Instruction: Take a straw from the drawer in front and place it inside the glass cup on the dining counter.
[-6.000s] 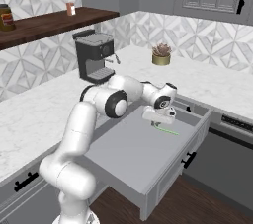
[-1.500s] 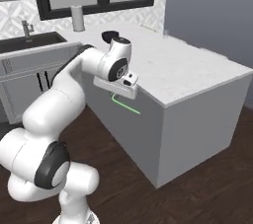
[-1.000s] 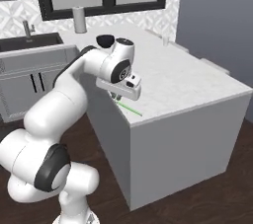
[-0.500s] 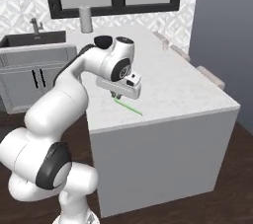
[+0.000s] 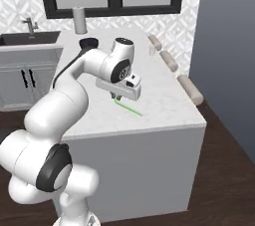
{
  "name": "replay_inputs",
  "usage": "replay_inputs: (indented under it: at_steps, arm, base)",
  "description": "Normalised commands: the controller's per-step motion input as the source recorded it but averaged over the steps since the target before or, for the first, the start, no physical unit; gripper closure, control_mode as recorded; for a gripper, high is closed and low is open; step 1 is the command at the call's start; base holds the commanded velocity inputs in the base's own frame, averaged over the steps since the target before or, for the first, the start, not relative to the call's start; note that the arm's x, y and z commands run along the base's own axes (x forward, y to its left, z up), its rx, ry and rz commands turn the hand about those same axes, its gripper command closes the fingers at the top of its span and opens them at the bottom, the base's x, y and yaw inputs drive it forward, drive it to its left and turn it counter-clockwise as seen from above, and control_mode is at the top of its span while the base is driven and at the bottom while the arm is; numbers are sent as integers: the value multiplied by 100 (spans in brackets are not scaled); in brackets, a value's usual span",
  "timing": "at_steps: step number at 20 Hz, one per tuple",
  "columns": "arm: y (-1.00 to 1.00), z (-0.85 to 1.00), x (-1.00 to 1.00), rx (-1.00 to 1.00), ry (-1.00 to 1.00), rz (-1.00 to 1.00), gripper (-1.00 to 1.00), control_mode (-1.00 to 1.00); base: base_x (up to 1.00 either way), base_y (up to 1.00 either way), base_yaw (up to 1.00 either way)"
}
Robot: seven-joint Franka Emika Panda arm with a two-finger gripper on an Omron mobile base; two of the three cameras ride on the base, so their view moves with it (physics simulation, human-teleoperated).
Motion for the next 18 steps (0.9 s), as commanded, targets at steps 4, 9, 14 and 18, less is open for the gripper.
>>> replay_inputs:
  at_steps: [4,9,14,18]
  arm:
    - [0,0,0,0,0,0,100,100]
    - [0,0,0,0,0,0,100,100]
    - [0,0,0,0,0,0,100,100]
    - [0,0,0,0,0,0,100,100]
  base:
    - [42,-100,29]
    - [42,-100,30]
    - [40,-100,31]
    - [39,-100,35]
